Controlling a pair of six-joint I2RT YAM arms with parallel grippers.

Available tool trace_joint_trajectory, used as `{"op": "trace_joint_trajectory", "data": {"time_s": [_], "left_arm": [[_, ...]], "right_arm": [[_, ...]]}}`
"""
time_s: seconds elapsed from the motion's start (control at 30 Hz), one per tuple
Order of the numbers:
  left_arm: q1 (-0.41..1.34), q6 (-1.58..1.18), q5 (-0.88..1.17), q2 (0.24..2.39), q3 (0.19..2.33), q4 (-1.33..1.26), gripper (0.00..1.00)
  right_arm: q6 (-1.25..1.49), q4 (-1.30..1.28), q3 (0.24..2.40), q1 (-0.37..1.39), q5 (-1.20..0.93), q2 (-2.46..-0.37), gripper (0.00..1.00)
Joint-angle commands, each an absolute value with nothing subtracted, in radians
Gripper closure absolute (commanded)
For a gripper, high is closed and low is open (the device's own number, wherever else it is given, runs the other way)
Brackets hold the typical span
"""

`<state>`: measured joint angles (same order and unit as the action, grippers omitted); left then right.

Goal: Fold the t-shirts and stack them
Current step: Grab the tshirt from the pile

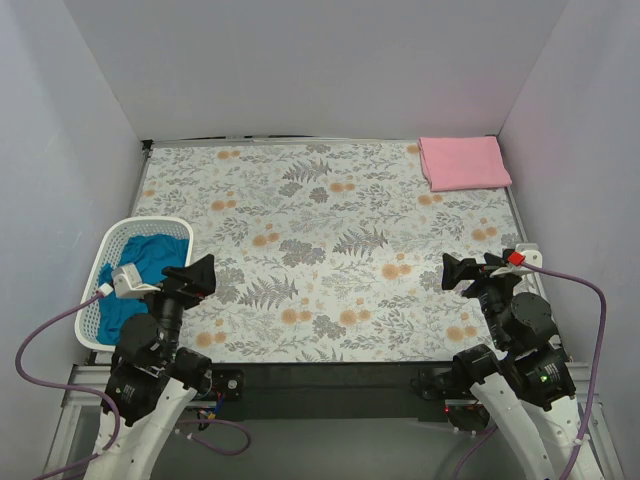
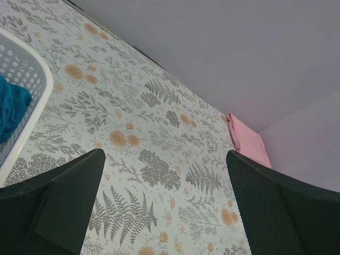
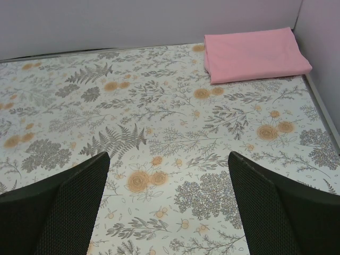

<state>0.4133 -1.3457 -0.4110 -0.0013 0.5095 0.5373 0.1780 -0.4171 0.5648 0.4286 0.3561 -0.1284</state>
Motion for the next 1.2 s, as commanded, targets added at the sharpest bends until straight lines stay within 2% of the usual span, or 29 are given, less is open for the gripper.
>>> {"op": "trace_joint_trajectory", "data": {"time_s": [0.0, 0.13, 0.27, 0.5, 0.6, 0.7, 0.77, 0.9, 1.17], "left_arm": [[0.407, -1.327, -0.408, -0.006, 0.508, 0.519, 0.02], [0.407, -1.325, -0.426, 0.055, 0.506, 0.509, 0.02], [0.407, -1.333, -0.433, 0.245, 0.59, 0.531, 0.02], [0.407, -1.316, -0.426, 0.821, 0.892, 0.665, 0.02], [0.403, -1.315, -0.465, 0.96, 1.006, 0.704, 0.02], [0.393, -1.312, -0.61, 1.077, 1.06, 0.722, 0.02], [0.339, -1.304, -0.687, 1.118, 1.074, 0.713, 0.02], [0.072, -1.276, -0.546, 1.167, 1.051, 0.641, 0.02], [-0.211, -1.344, -0.495, 1.275, 0.956, 0.52, 0.02]], "right_arm": [[0.17, -0.373, 0.566, 0.433, 0.351, -0.13, 0.02], [0.178, -0.373, 0.563, 0.431, 0.35, -0.124, 0.02], [0.187, -0.371, 0.557, 0.433, 0.307, -0.123, 0.02], [0.193, -0.373, 0.552, 0.431, 0.27, -0.127, 0.02], [0.189, -0.373, 0.549, 0.431, 0.236, -0.121, 0.02], [0.184, -0.37, 0.549, 0.431, 0.212, -0.12, 0.02], [0.181, -0.37, 0.549, 0.431, 0.201, -0.12, 0.02], [0.178, -0.368, 0.548, 0.431, 0.186, -0.11, 0.02], [0.176, -0.362, 0.541, 0.431, 0.156, -0.114, 0.02]]}}
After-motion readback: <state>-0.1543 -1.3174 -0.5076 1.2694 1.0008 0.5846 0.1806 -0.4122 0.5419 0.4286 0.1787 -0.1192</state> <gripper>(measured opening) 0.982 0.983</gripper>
